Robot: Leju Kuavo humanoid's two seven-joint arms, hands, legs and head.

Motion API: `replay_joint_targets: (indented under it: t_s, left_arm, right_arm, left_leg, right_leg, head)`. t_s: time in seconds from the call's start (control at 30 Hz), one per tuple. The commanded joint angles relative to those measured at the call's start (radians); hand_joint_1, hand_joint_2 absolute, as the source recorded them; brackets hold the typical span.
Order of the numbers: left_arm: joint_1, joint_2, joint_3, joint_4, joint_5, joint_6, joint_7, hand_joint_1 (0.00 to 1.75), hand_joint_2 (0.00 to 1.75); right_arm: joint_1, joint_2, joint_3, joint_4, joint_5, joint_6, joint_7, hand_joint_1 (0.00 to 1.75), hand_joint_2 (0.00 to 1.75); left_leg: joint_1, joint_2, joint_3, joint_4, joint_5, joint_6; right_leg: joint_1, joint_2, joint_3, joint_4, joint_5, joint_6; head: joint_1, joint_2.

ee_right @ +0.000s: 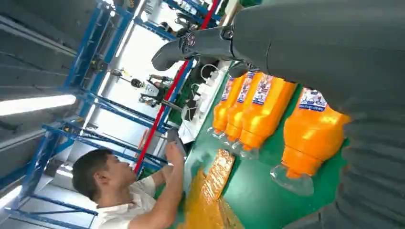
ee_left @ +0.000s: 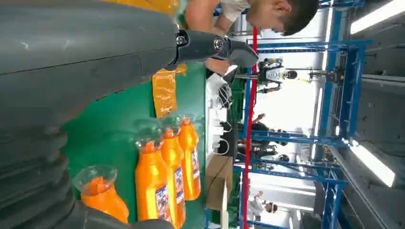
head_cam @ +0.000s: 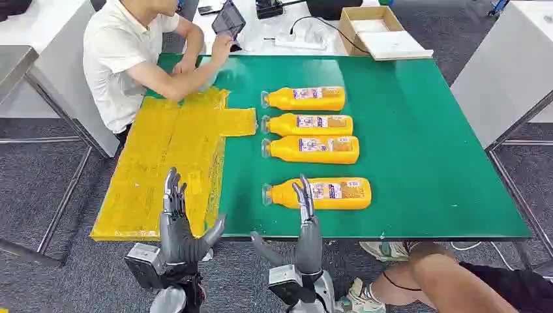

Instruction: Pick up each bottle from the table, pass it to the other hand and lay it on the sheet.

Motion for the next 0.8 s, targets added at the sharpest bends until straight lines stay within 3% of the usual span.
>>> replay_joint_targets:
  t_s: [0.03, 0.8]
  left_arm:
    - [0.014, 0.021, -0.02, 0.031, 0.008, -0.01, -0.032, 0.0, 1.75]
    - [-0.011, 0.011, -0.02, 0.035, 0.012, -0.034, -0.032, 0.0, 1.75]
  right_arm:
    - [0.009, 0.023, 0.008, 0.044, -0.006, -0.065, -0.031, 0.0, 1.75]
    - [0.028, 0.009, -0.058, -0.023, 0.064, -0.065, -0.031, 0.0, 1.75]
  left_leg:
    - [0.0, 0.002, 0.005, -0.001, -0.002, -0.001]
    - [0.0, 0.0, 0.006, -0.001, -0.002, -0.001]
  right_leg:
    - [0.001, 0.001, 0.004, -0.001, -0.002, -0.001]
    - [0.001, -0.002, 0.005, -0.001, -0.002, -0.001]
  head:
    - [0.0, 0.0]
    - [0.0, 0.0]
